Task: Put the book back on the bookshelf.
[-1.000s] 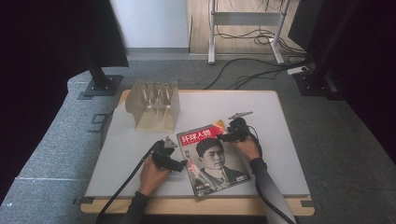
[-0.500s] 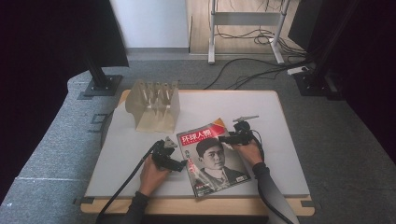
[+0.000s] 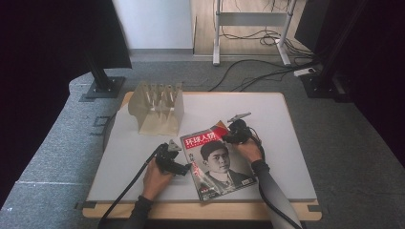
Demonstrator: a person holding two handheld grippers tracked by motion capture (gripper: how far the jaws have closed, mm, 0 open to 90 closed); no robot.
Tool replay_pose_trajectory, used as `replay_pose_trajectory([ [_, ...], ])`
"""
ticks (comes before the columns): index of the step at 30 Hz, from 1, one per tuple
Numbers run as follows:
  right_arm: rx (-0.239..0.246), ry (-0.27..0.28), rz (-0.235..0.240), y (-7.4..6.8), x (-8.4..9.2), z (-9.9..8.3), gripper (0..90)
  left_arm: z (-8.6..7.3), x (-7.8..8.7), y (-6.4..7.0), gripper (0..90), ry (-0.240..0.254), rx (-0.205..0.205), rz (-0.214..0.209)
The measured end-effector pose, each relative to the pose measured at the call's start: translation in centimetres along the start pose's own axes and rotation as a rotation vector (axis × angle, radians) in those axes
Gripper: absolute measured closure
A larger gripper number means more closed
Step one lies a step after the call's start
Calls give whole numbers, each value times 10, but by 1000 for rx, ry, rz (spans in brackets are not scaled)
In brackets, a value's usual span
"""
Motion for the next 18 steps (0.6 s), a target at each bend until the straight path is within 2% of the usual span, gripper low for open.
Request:
replay_pose_trajectory([
  [2,50,3,-9,-6,8,3,812,0,0,0,0,0,0,0],
  [3,65,8,-9,-8,11,5,830,0,0,0,0,0,1,0],
  [4,65,8,-9,-8,11,5,830,0,0,0,0,1,0,0],
  [10,160,11,-42,-24,26,15,853,0,0,0,0,1,-1,1],
  [15,175,37,-43,-33,40,23,854,0,0,0,0,0,2,-1],
  [18,203,57,-40,-42,52,29,856,0,1,0,0,-5,-4,-3],
])
Point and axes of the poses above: each handheld gripper's, and its own axes: x roughly backward along the jaws, z roughly out of its top, y roughly to its right, the point moved 2 cm from there along -x, roughly forward along the jaws, and after that the axes turned 10 degrees about x, right-handed, at the moved point
